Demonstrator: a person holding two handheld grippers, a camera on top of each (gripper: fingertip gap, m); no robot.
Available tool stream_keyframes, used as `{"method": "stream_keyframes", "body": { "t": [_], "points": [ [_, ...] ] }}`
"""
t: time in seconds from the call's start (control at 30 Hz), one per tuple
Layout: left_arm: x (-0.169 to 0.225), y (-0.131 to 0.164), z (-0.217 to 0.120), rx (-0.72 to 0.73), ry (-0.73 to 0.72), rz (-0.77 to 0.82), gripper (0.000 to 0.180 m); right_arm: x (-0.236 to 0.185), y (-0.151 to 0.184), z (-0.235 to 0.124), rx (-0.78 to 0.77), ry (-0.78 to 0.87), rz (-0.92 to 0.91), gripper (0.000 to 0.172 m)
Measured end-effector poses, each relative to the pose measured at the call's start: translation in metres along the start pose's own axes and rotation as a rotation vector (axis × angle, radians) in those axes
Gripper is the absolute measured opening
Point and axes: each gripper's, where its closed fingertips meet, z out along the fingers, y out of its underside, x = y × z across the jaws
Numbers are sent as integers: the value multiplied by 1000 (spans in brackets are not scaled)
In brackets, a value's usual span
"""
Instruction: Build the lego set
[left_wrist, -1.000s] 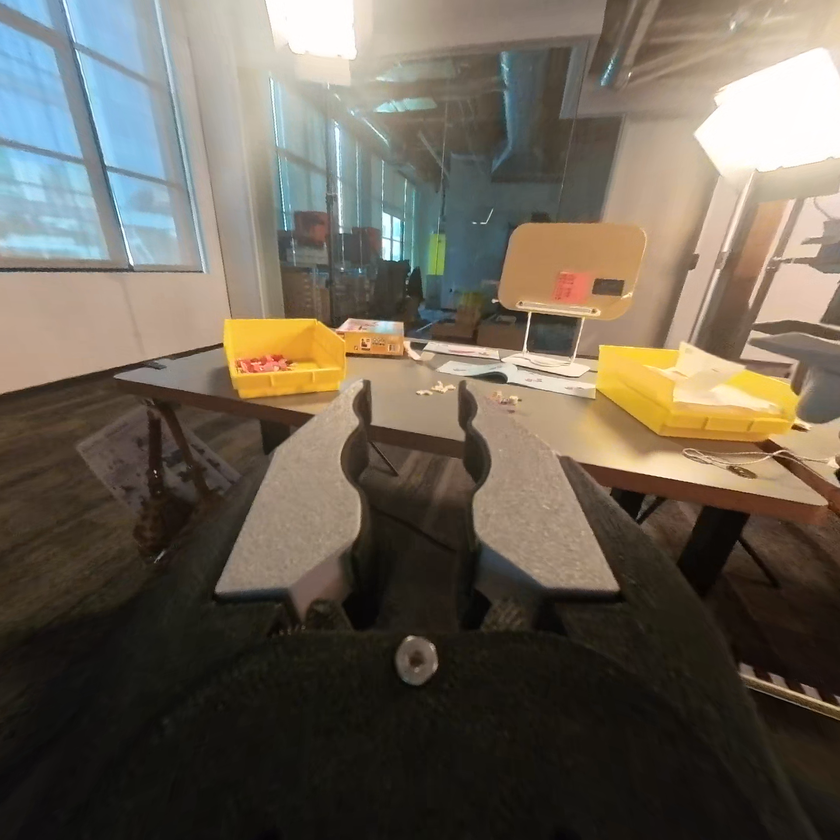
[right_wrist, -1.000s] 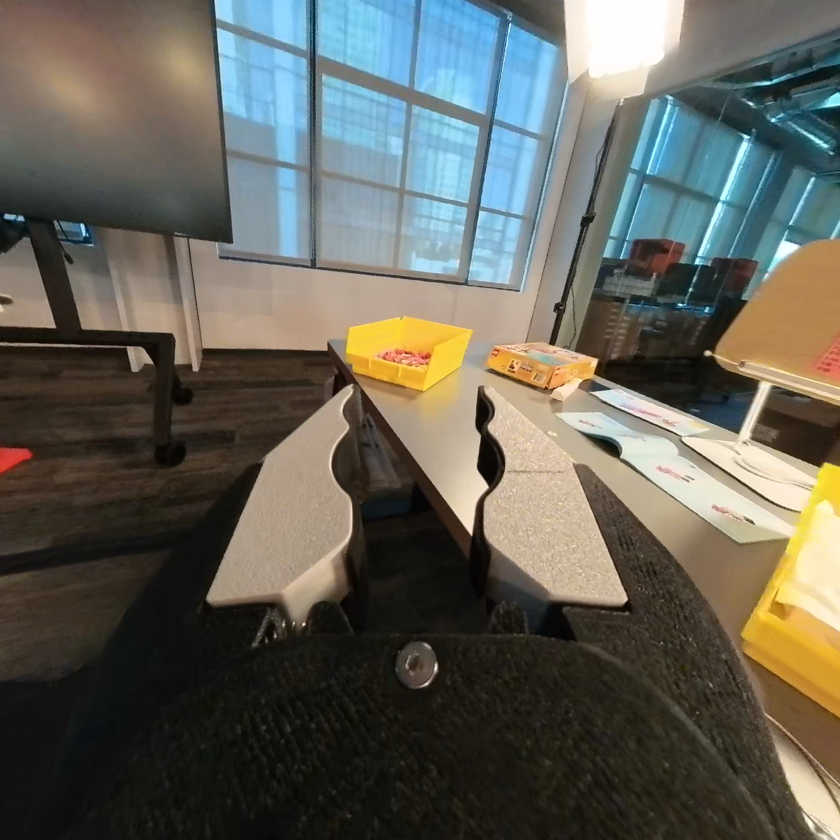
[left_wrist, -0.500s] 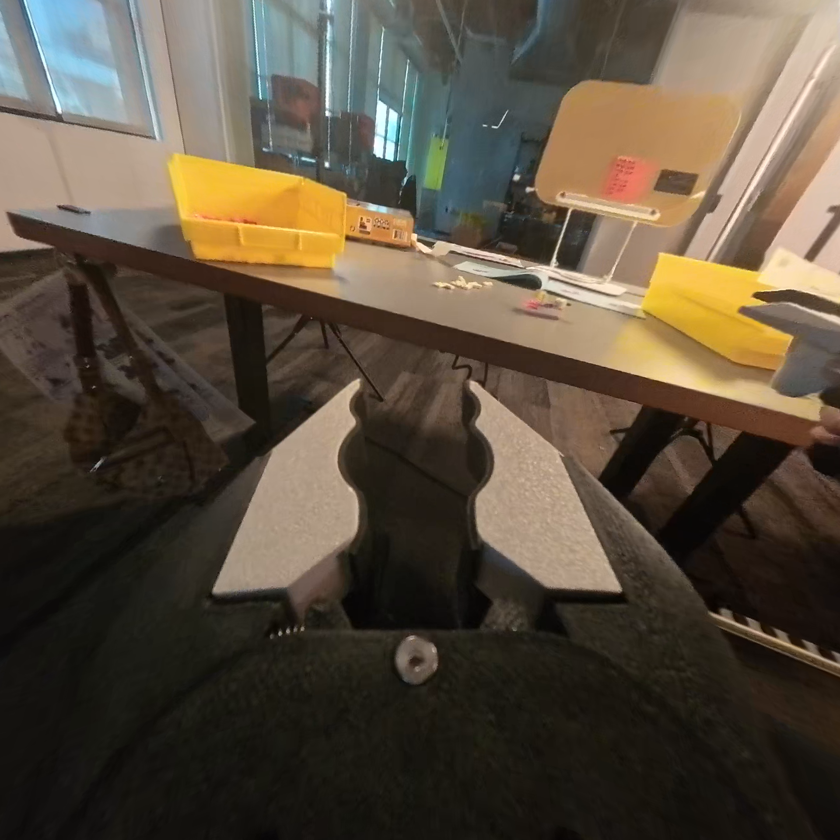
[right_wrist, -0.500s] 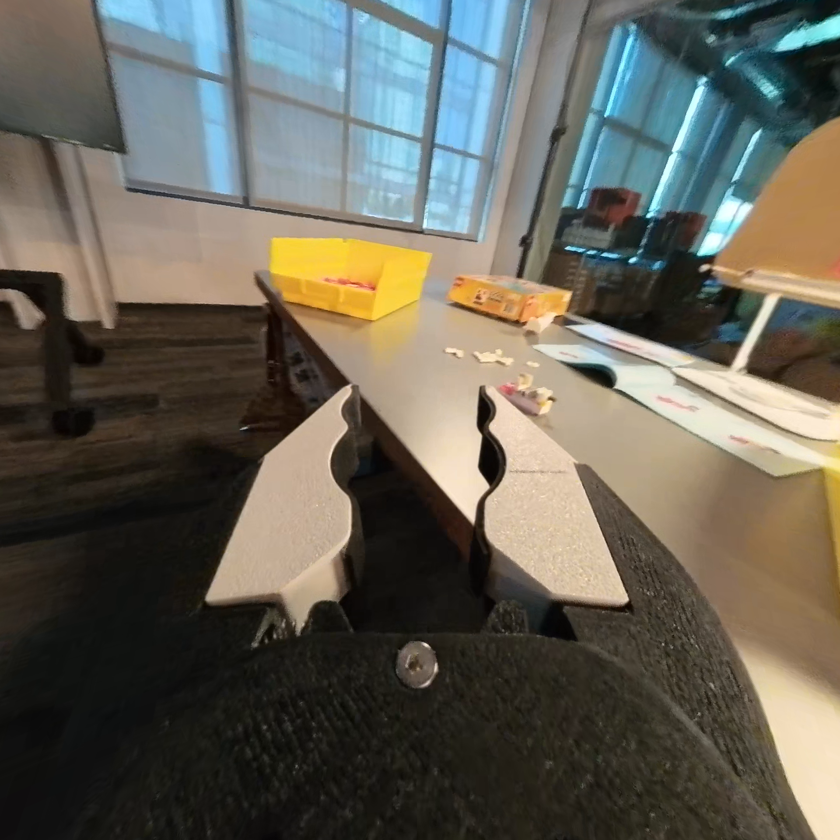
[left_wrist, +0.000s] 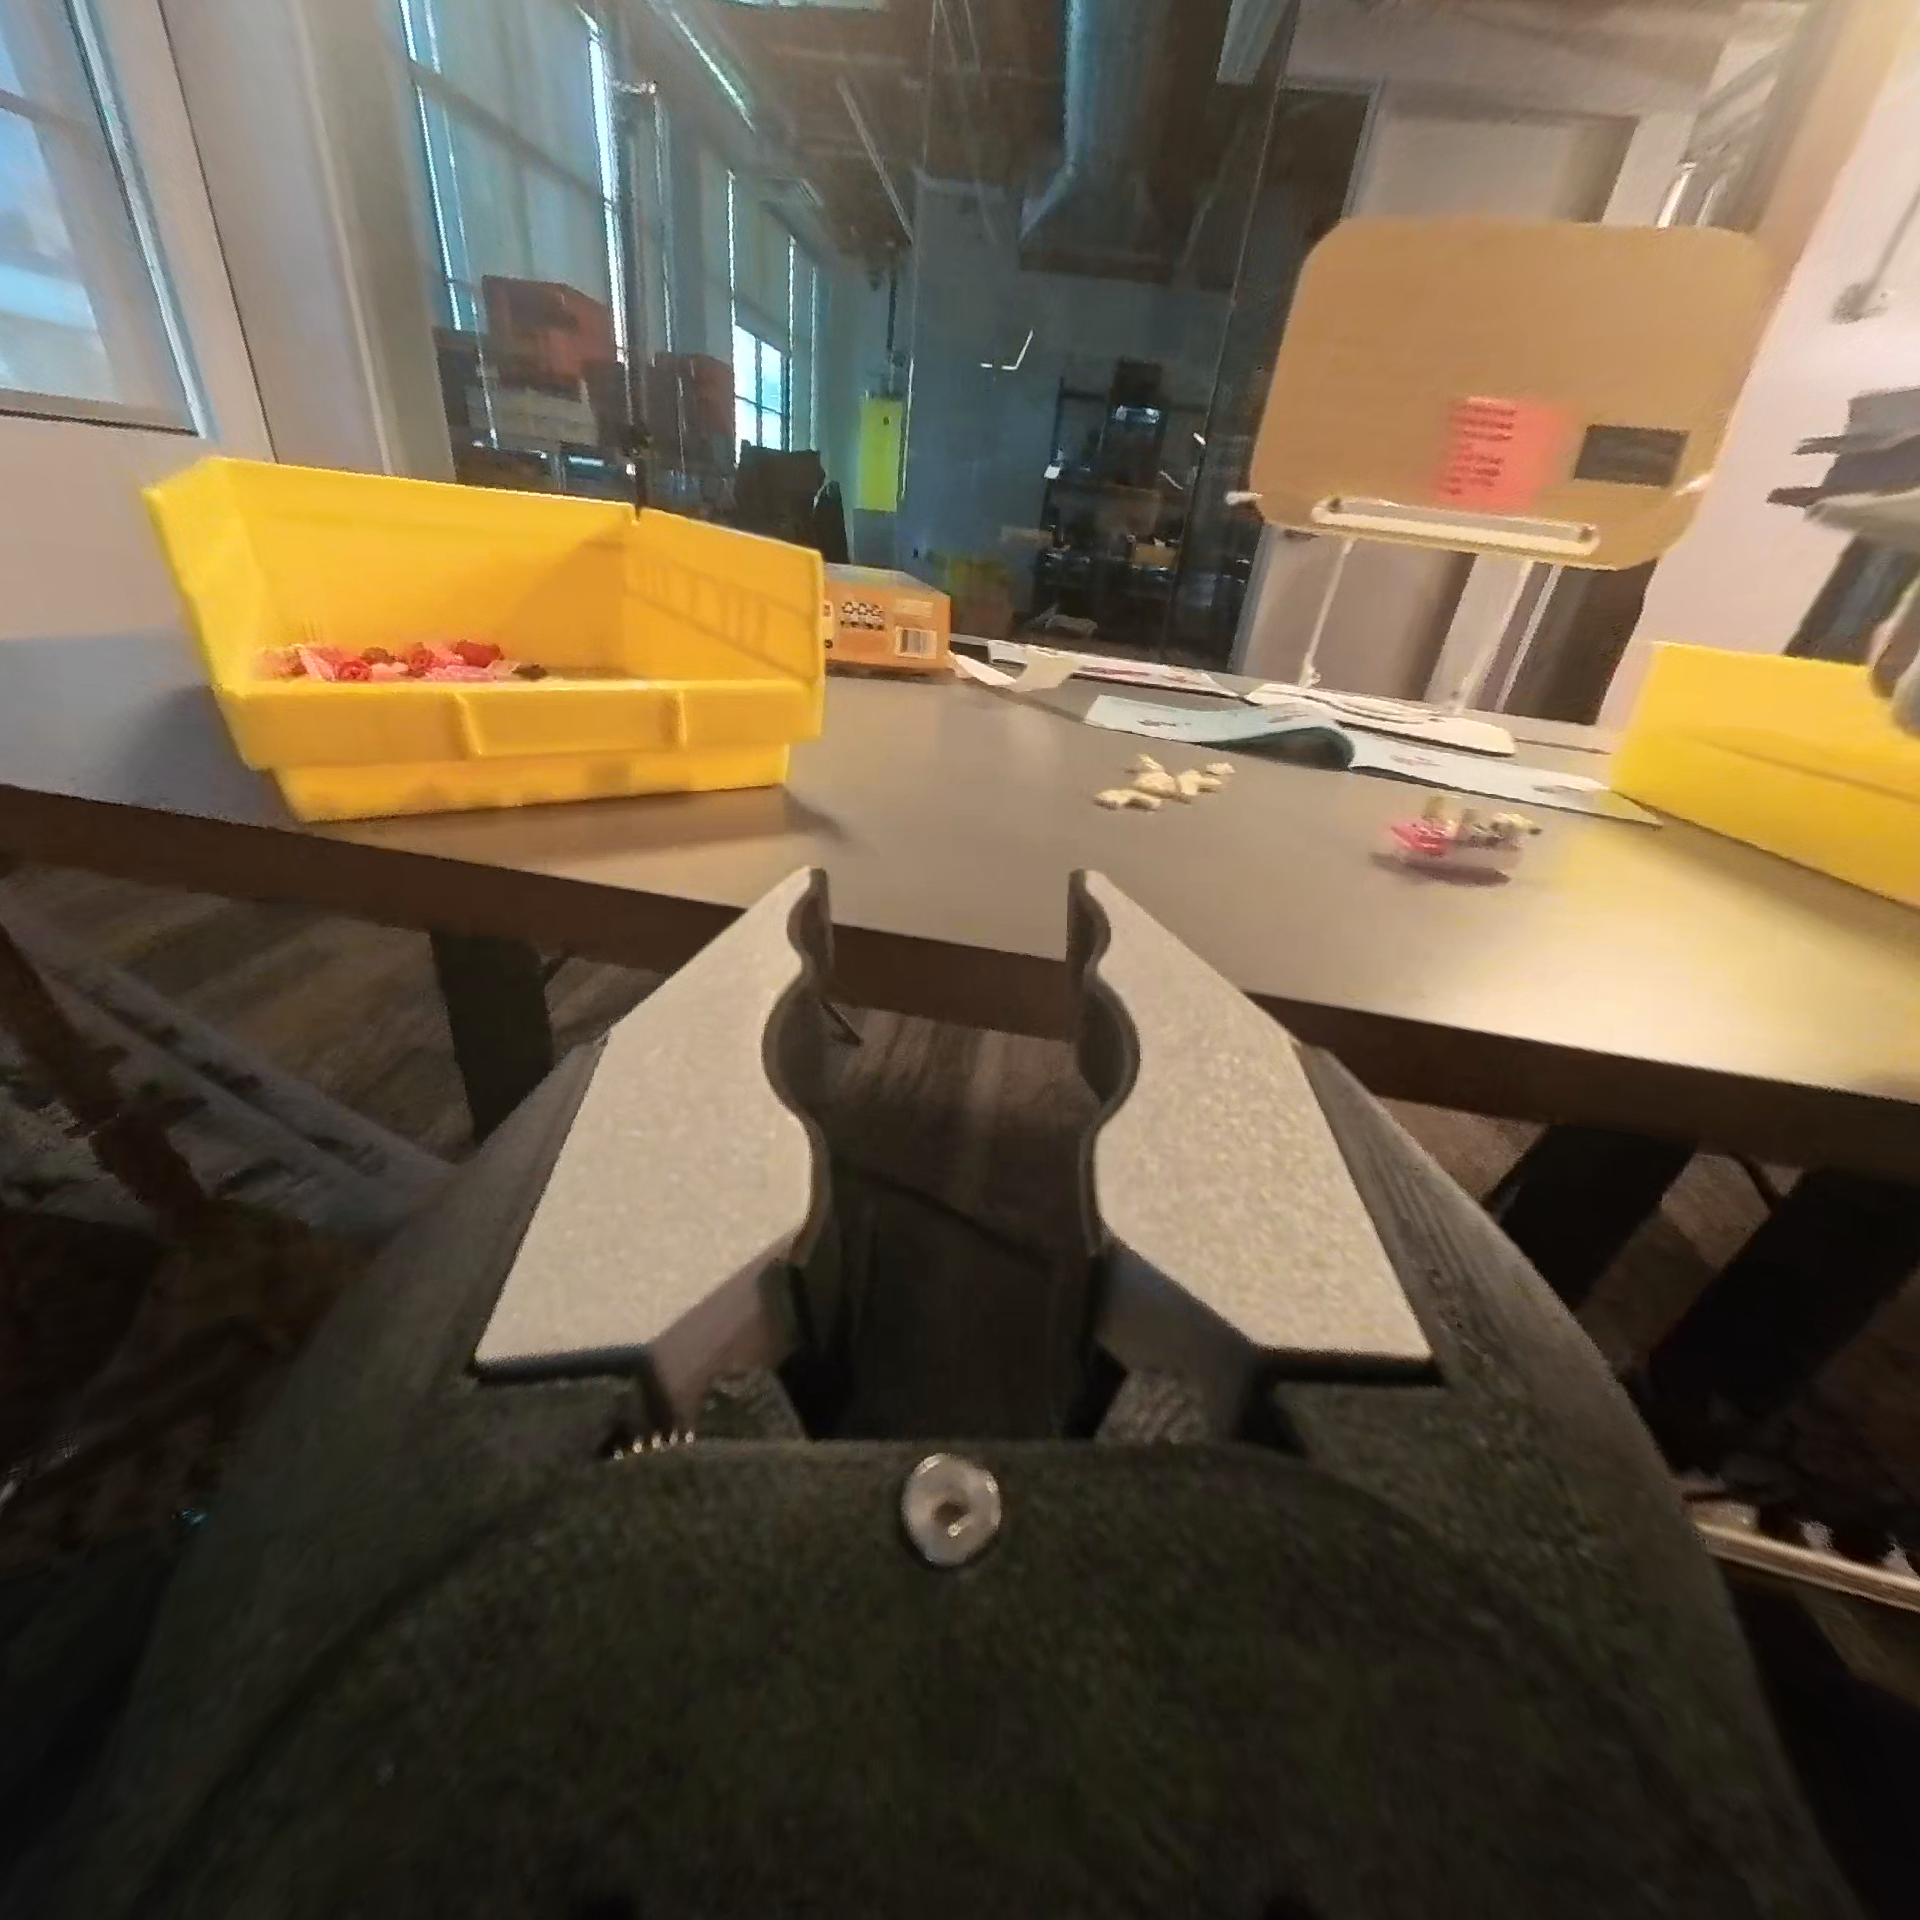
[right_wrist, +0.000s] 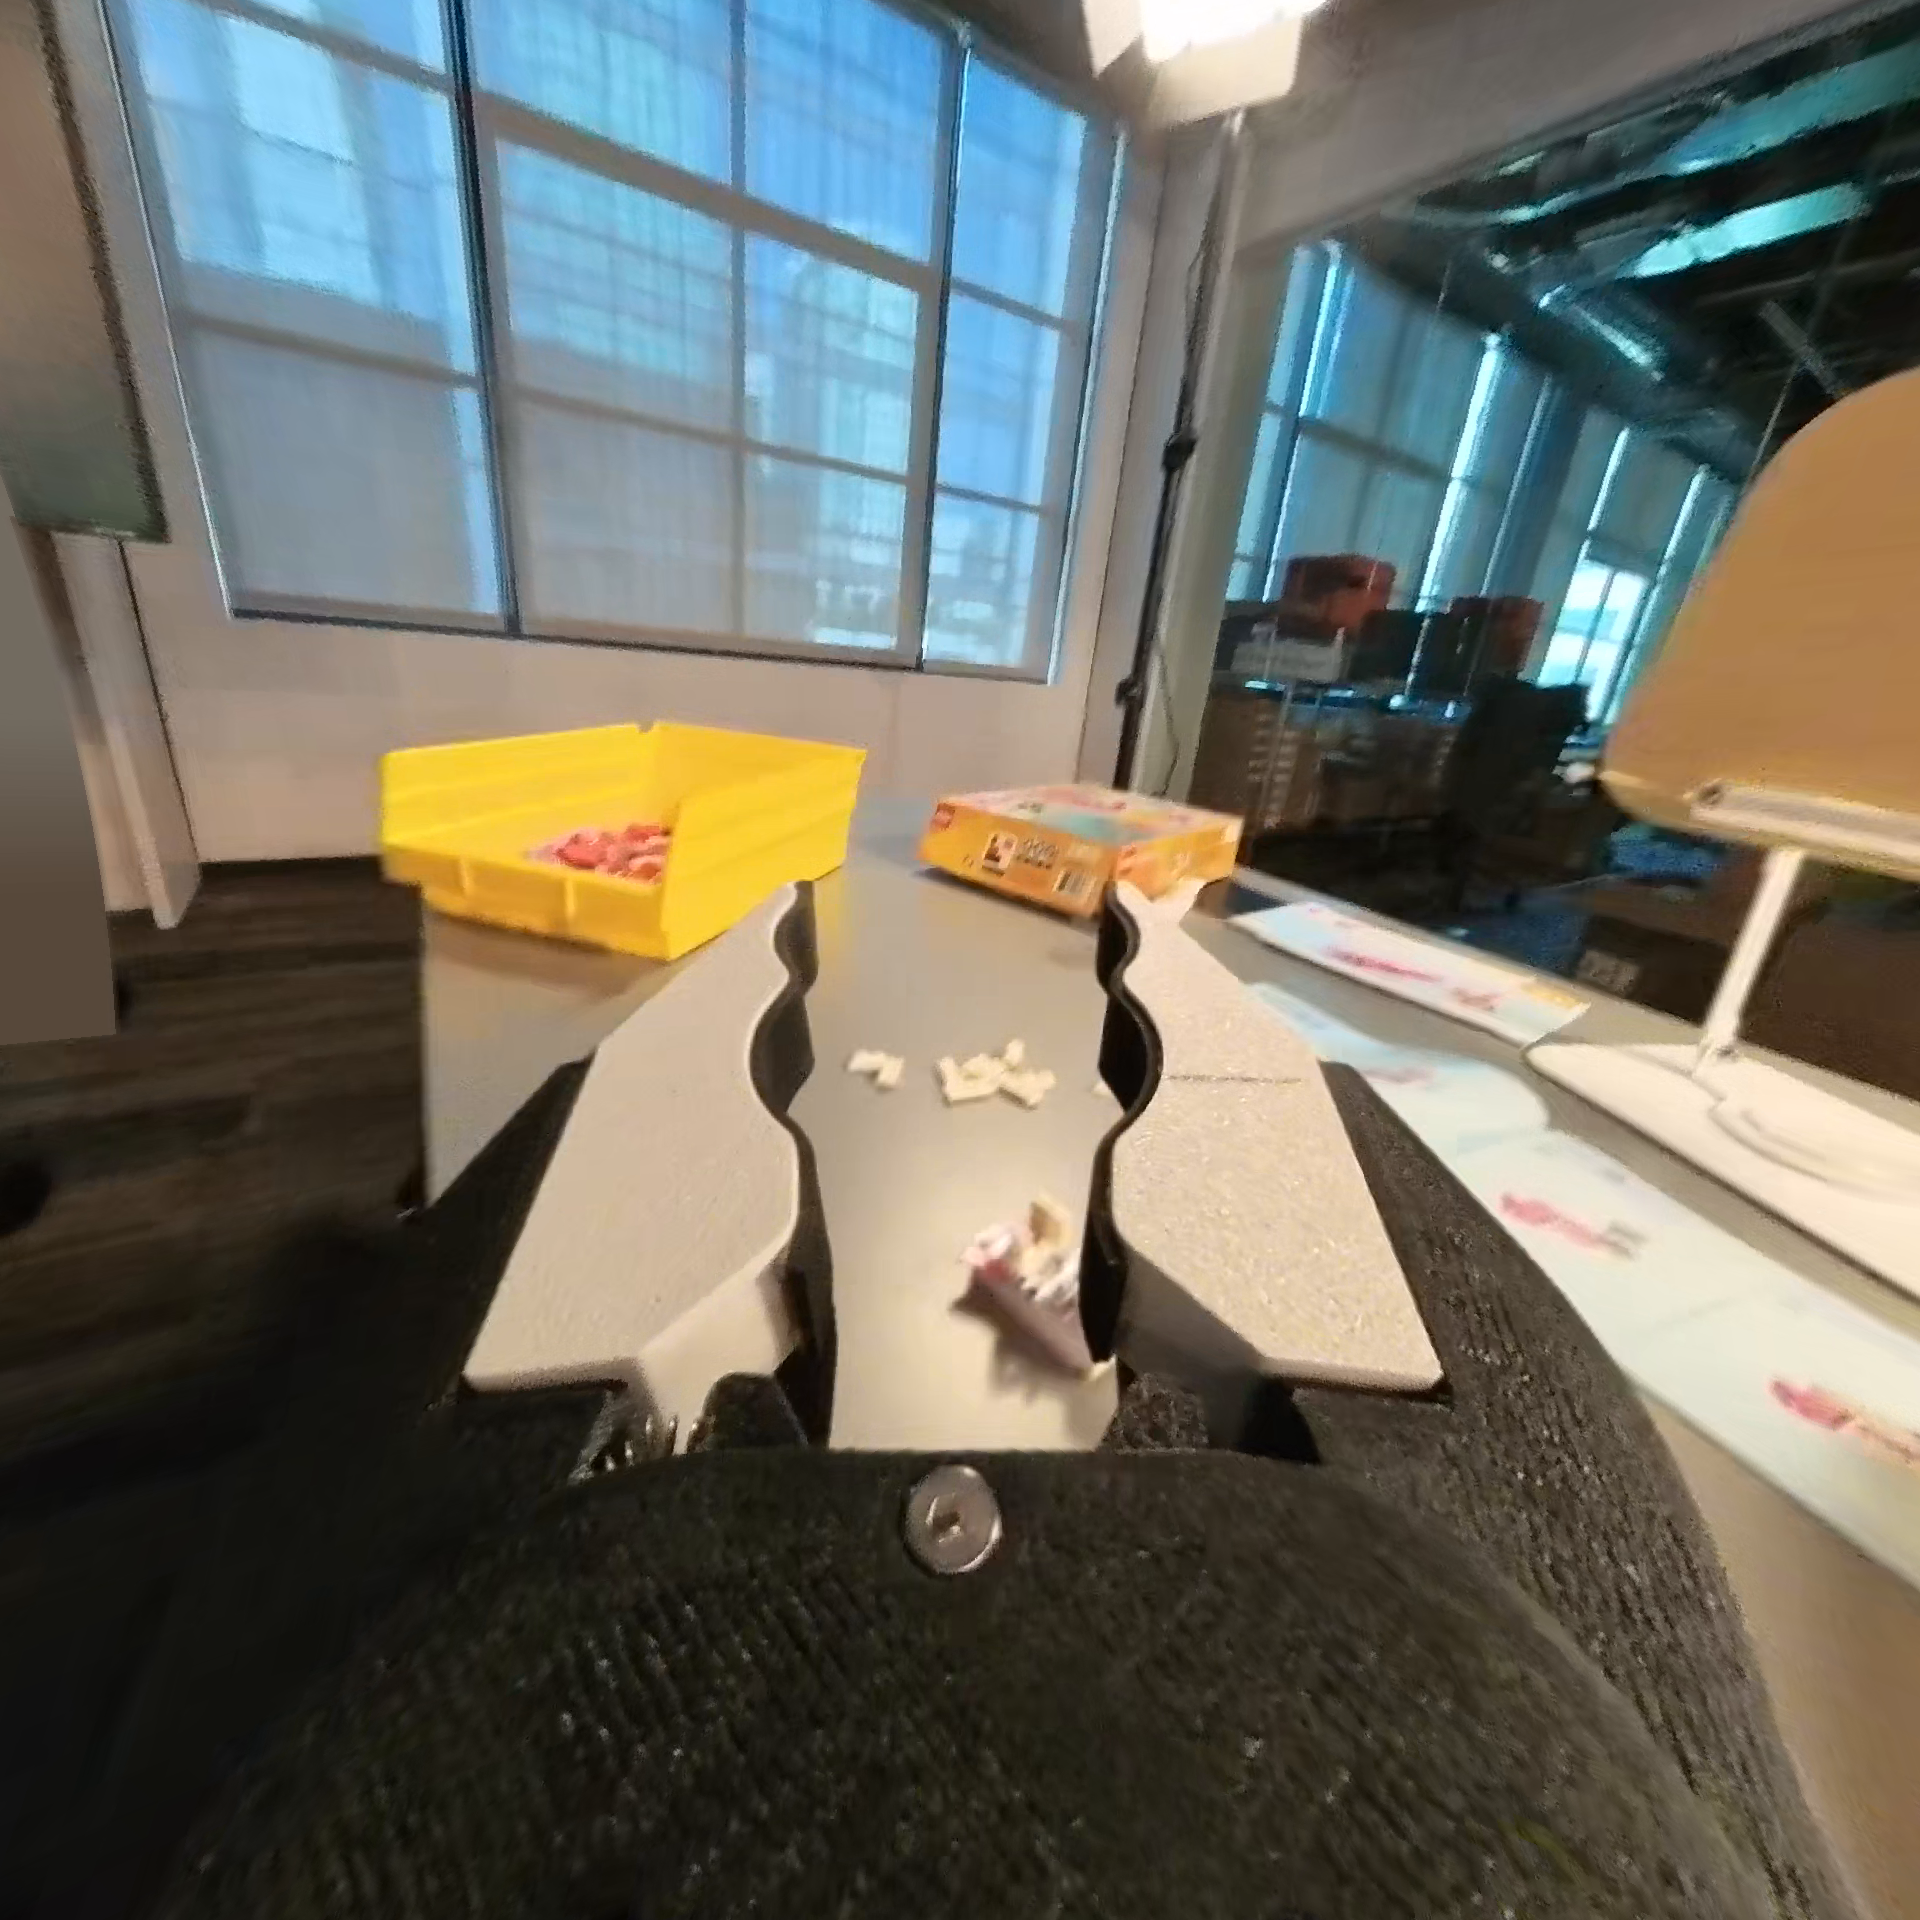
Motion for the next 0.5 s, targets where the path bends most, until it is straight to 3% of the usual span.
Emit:
{"method": "stream_keyframes", "body": {
  "t": [0.2,0.33,0.5],
  "points": [
    [-1,-24,48,-37,35,-33,46,54,19,37,-24,104,-146,50],
    [17,-52,72,-34,103,-43,45,48,42,46,-71,80,-171,49],
    [33,-67,89,-49,153,28,47,50,43,47,-68,97,-221,49]
  ]
}}
